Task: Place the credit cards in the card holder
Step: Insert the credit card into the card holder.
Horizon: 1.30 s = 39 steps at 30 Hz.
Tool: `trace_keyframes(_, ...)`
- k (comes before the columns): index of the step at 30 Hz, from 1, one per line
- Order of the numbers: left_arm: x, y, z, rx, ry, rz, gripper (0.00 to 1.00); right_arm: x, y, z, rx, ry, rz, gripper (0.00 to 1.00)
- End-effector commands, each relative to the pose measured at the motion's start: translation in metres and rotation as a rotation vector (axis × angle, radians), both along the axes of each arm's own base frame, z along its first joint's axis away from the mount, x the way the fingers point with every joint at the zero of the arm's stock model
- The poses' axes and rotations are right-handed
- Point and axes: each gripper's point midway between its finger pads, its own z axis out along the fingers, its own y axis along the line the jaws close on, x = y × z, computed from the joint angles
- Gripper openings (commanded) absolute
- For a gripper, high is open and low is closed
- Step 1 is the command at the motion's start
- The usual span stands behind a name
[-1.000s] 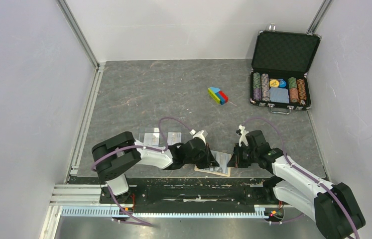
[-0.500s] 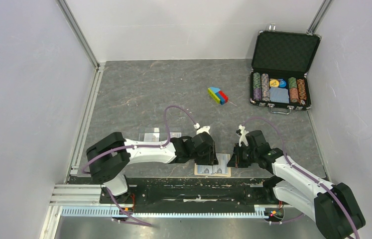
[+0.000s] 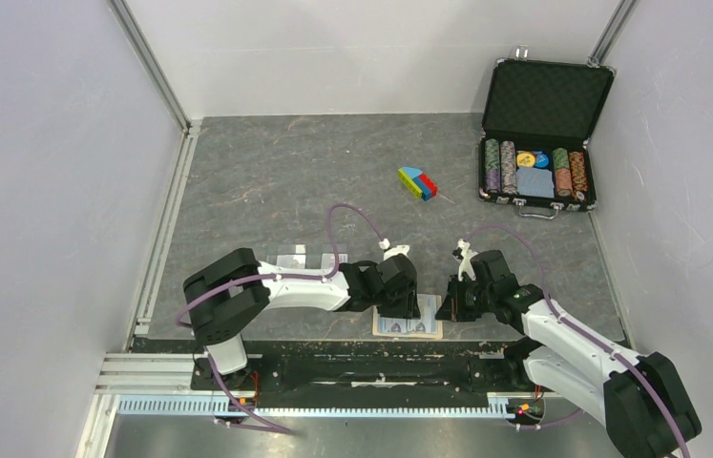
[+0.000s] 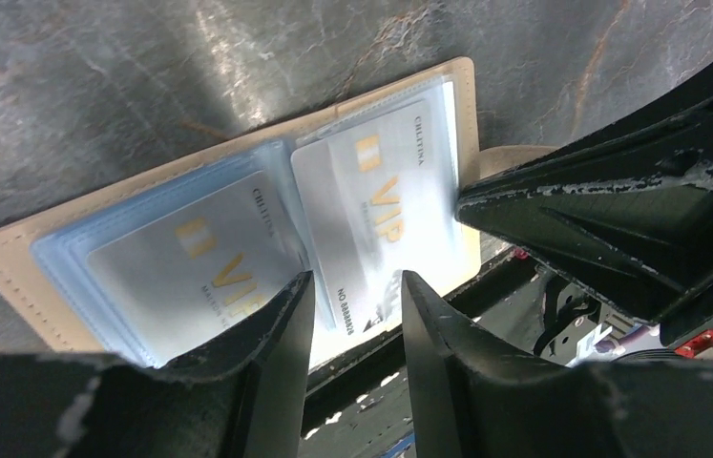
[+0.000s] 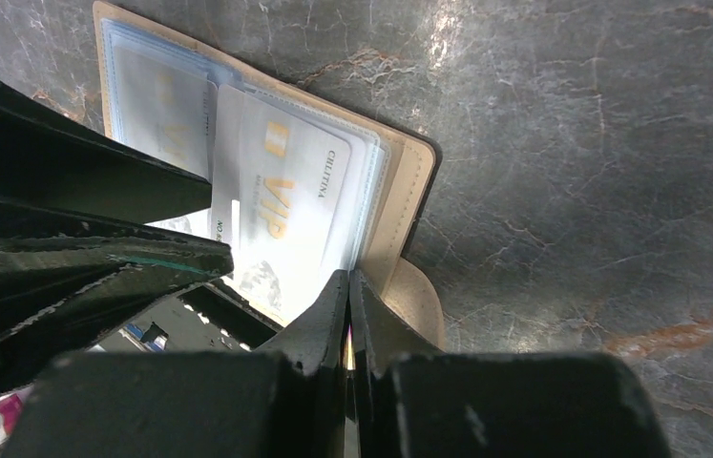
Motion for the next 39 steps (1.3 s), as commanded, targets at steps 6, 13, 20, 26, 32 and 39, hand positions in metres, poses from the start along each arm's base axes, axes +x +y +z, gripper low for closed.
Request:
trace_keyframes(6, -0.001, -0.032, 0.007, -0.062, -0.01, -0.102, 0.36, -0.012, -0.017, -0.016, -0.085, 0.042, -0.023, 0.04)
trace_keyframes(13, -0.003, -0.04, 0.015, -0.109, -0.014, -0.118, 0.35, -0.008, -0.015, -0.01, -0.078, 0.029, -0.022, 0.05)
trace_keyframes(20, 0.008, -0.02, 0.044, -0.074, -0.109, -0.082, 0.5, 0.003, -0.011, 0.01, -0.069, -0.012, -0.024, 0.1)
trace_keyframes(26, 0.017, -0.001, 0.071, -0.101, -0.164, -0.041, 0.58, 0.017, -0.008, 0.033, -0.074, -0.054, -0.015, 0.13)
trace_keyframes(32, 0.019, 0.035, 0.072, -0.133, -0.137, 0.029, 0.62, 0.025, -0.001, 0.048, -0.045, -0.075, -0.009, 0.11)
trace_keyframes(39, 0.01, 0.076, 0.056, -0.223, -0.041, 0.094, 0.64, 0.025, 0.015, 0.05, 0.017, -0.067, 0.011, 0.0)
